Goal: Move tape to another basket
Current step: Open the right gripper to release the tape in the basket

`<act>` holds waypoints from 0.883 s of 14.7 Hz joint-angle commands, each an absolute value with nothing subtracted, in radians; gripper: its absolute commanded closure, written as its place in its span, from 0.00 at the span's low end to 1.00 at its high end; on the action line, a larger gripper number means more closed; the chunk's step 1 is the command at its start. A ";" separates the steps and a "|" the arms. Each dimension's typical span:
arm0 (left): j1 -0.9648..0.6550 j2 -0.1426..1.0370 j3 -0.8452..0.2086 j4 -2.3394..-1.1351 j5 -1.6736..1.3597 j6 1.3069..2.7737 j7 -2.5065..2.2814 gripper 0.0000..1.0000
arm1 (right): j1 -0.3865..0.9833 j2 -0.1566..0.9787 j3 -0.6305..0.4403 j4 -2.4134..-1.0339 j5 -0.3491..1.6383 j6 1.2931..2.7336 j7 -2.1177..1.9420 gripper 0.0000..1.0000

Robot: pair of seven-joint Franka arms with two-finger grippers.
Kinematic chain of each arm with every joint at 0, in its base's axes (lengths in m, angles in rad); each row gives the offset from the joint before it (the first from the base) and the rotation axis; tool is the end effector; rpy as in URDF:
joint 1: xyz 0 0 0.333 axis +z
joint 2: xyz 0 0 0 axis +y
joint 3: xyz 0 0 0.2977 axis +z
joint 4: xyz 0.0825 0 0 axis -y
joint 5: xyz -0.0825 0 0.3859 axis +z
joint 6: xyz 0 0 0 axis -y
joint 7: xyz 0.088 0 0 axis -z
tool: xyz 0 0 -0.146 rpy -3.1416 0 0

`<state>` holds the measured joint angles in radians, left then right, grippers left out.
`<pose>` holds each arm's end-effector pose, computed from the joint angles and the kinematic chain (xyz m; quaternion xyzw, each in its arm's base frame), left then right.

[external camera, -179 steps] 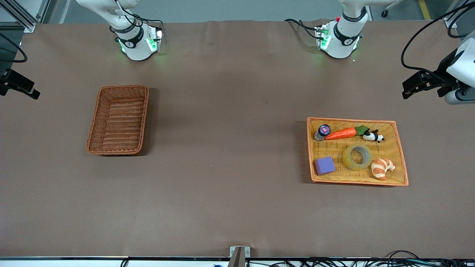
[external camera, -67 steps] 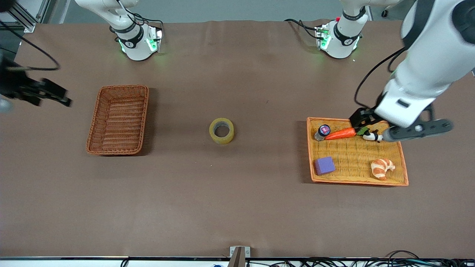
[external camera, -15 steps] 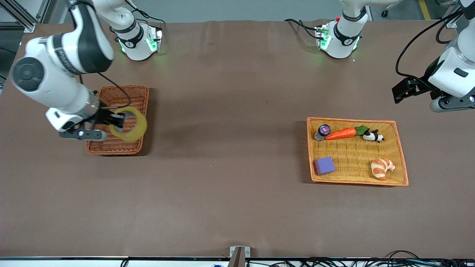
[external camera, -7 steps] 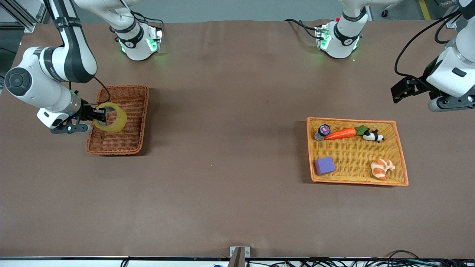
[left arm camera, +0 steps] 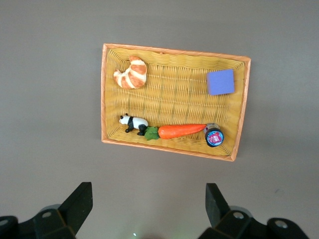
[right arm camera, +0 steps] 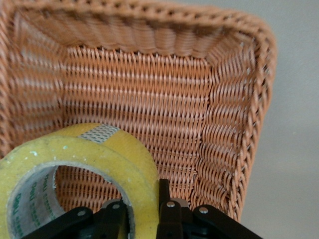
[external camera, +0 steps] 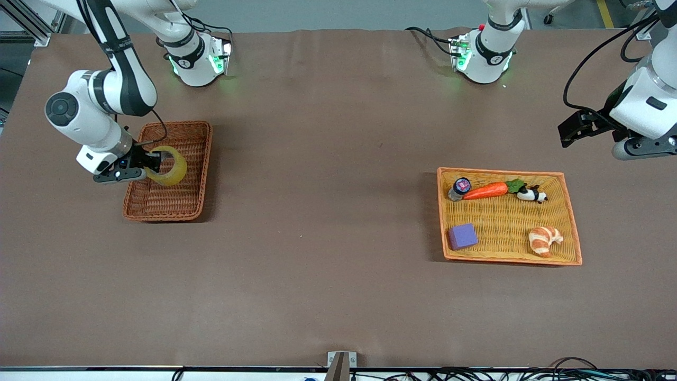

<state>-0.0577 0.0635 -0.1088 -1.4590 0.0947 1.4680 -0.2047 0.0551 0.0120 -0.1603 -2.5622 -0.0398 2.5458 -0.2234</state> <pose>0.5574 -0.0771 0.5761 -0.9984 -0.0227 0.0185 0.0480 0.4443 -0.0475 0.2002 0.9970 0.0756 -0.0159 0.0094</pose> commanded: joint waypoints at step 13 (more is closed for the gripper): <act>-0.009 0.043 -0.103 -1.491 0.020 1.512 -0.195 0.00 | 0.003 -0.009 -0.138 -2.426 -0.035 2.371 -0.212 0.00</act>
